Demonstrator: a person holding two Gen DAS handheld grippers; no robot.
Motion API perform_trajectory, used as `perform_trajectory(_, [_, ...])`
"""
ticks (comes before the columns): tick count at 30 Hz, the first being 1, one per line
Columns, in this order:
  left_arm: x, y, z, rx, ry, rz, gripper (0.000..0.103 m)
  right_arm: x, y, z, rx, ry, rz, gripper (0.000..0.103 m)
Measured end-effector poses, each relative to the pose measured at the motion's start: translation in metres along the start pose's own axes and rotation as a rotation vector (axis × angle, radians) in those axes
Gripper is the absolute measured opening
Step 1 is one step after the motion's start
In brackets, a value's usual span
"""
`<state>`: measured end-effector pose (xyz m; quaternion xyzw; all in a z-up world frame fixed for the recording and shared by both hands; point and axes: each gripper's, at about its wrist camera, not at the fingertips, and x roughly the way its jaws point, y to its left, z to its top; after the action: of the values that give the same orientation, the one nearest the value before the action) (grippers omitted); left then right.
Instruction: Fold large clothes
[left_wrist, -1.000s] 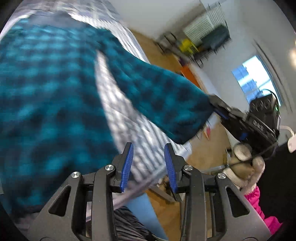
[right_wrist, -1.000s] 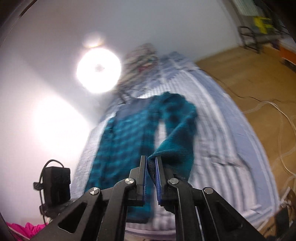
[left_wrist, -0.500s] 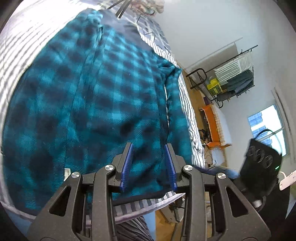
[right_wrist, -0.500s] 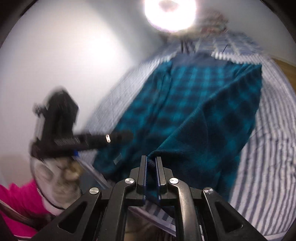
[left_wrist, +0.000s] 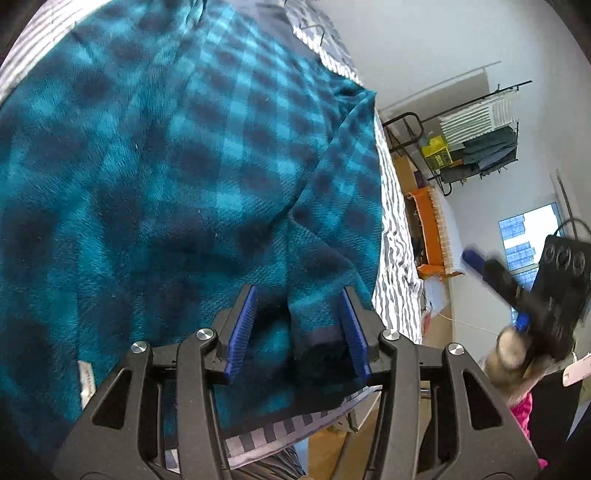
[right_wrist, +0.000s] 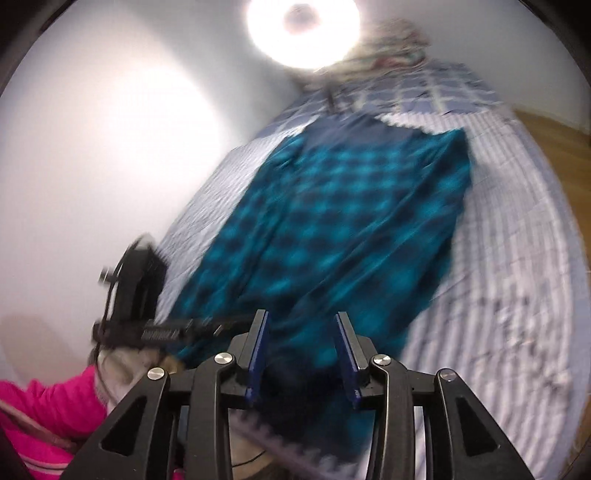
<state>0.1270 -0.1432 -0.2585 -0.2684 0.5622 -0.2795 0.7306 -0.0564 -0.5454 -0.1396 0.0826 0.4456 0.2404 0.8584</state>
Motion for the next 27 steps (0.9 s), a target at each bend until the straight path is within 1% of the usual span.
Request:
perform_trajectory(2, [0.005, 0.003, -0.001, -0.022, 0.025, -0.023, 0.047, 0.001, -0.014, 0.019, 0.024, -0.016, -0.044, 0.043])
perform_trajectory(4, [0.007, 0.005, -0.003, -0.043, 0.051, -0.056, 0.047, 0.005, -0.027, 0.038, 0.043, -0.025, -0.089, 0.046])
perform_trajectory(9, [0.004, 0.001, -0.006, -0.065, 0.078, -0.121, 0.047, 0.024, -0.065, 0.085, 0.118, -0.025, -0.162, 0.047])
perform_trajectory(11, [0.004, -0.002, -0.004, -0.054, 0.081, -0.121, 0.047, 0.040, -0.081, 0.108, 0.161, -0.024, -0.194, 0.051])
perform_trajectory(14, [0.008, -0.005, -0.004, -0.041, 0.101, -0.128, 0.047, 0.062, -0.099, 0.133, 0.203, -0.018, -0.226, 0.051])
perform_trajectory(16, [0.011, -0.011, -0.007, 0.008, 0.109, -0.104, 0.047, 0.079, -0.112, 0.149, 0.240, -0.012, -0.247, 0.051])
perform_trajectory(17, [0.012, -0.014, -0.008, 0.035, 0.110, -0.091, 0.031, 0.089, -0.119, 0.157, 0.258, -0.009, -0.253, 0.051])
perform_trajectory(19, [0.013, -0.021, -0.010, 0.081, 0.112, -0.085, 0.006, 0.104, -0.131, 0.167, 0.291, -0.011, -0.288, 0.051])
perform_trajectory(22, [0.009, -0.030, -0.014, 0.135, 0.086, -0.092, 0.006, 0.125, -0.145, 0.180, 0.338, -0.008, -0.325, 0.051])
perform_trajectory(24, [0.006, -0.032, -0.016, 0.152, 0.079, -0.101, 0.005, 0.138, -0.152, 0.189, 0.347, -0.003, -0.395, 0.051])
perform_trajectory(25, [0.006, -0.033, -0.017, 0.159, 0.078, -0.107, 0.005, 0.142, -0.155, 0.191, 0.350, -0.001, -0.414, 0.051])
perform_trajectory(26, [0.005, -0.034, -0.019, 0.170, 0.077, -0.109, 0.005, 0.146, -0.158, 0.194, 0.356, 0.002, -0.434, 0.050])
perform_trajectory(27, [0.005, -0.035, -0.020, 0.179, 0.079, -0.110, 0.005, 0.150, -0.161, 0.197, 0.363, 0.007, -0.452, 0.046])
